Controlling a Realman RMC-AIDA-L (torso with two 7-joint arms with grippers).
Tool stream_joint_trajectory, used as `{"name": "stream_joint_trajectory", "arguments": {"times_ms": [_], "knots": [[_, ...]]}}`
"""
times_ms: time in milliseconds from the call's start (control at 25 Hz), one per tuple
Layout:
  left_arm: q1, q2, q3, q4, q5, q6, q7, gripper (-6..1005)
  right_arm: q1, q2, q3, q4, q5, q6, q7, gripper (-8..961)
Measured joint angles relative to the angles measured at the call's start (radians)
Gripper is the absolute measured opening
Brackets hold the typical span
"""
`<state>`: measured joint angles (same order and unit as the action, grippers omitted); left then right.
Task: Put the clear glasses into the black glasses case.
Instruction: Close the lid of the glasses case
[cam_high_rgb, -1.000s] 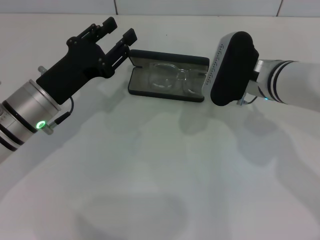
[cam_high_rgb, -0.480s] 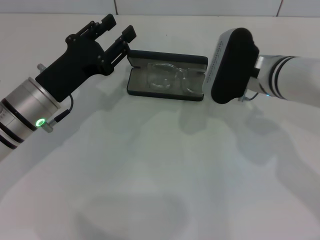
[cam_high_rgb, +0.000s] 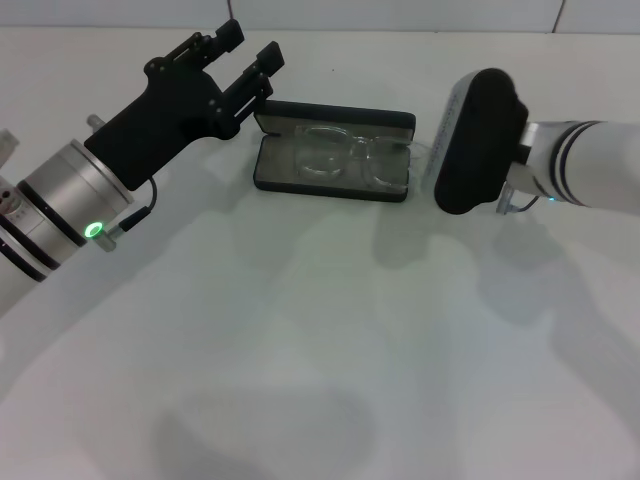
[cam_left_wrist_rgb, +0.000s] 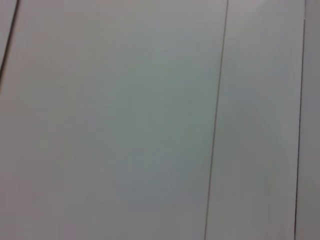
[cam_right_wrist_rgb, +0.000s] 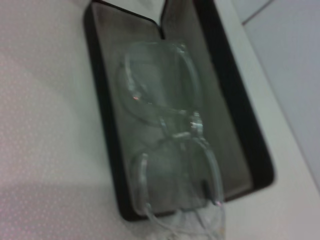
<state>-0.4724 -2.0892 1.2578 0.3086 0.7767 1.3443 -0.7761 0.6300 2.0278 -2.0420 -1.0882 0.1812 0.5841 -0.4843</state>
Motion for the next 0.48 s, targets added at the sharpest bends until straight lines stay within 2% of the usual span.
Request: {"name": "stream_joint_trajectory", "arguments": {"times_ms": [160,480], "knots": [[-0.001,-0.001,0.000,0.000,0.002,0.000,0.000,568,0.029,0.000,-0.017,0.035,0.066,-0.021,-0.041,67],[-0.002,-0.002,0.000,-0.001,-0.004,-0.002,0.000,568,0.029,0.000,-0.016,0.033,0.162,-0.071,-0.142,67]]}}
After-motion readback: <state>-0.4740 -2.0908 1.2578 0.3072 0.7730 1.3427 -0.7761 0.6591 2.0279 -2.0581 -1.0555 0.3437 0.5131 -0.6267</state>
